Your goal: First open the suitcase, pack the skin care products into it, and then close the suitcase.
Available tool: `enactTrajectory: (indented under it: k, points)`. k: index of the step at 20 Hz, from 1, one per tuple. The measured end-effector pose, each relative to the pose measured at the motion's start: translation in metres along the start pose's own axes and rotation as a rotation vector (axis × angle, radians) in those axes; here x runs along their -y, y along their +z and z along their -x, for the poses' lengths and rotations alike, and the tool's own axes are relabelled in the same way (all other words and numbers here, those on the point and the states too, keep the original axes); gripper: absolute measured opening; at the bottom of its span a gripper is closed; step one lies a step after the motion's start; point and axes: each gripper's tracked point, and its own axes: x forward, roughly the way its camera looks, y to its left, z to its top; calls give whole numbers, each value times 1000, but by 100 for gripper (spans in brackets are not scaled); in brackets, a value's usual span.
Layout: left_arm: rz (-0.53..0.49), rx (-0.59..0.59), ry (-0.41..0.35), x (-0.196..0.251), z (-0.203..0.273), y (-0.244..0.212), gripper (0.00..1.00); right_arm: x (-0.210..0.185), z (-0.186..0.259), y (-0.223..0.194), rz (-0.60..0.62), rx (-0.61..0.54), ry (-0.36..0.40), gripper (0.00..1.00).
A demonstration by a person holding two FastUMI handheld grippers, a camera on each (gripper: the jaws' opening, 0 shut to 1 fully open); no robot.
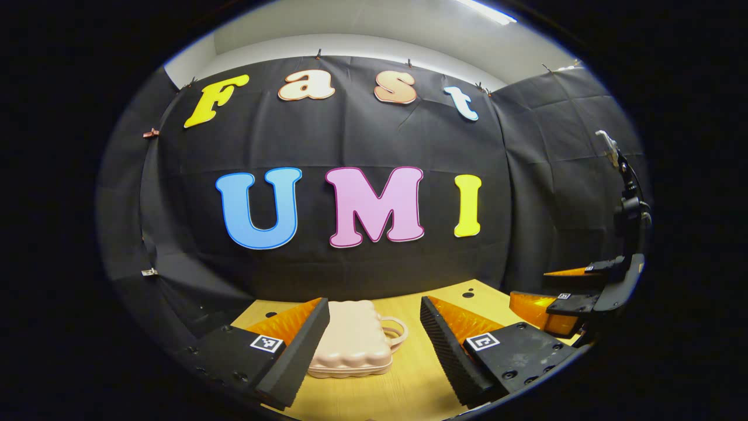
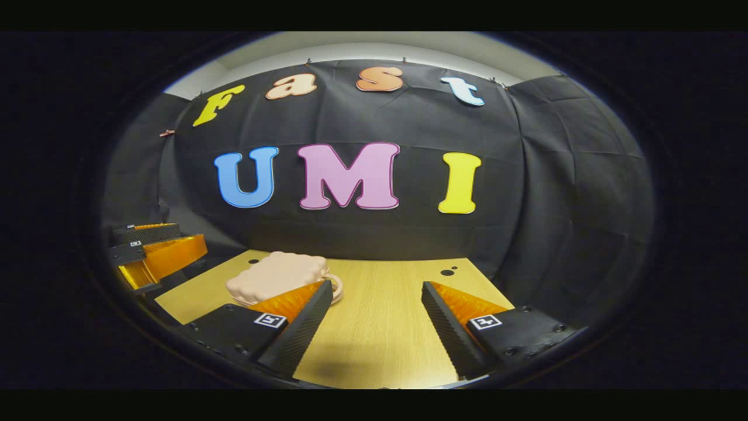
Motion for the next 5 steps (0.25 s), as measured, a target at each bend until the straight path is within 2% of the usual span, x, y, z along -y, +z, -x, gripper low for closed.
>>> enactTrajectory:
  k: [3, 5]
  points:
    - [-6, 6, -12, 5, -1, 2, 98, 7, 5, -3, 0, -5, -12, 97]
    - [-30, 9, -22, 11, 1, 0, 98, 25, 7, 1, 4, 10, -55, 97]
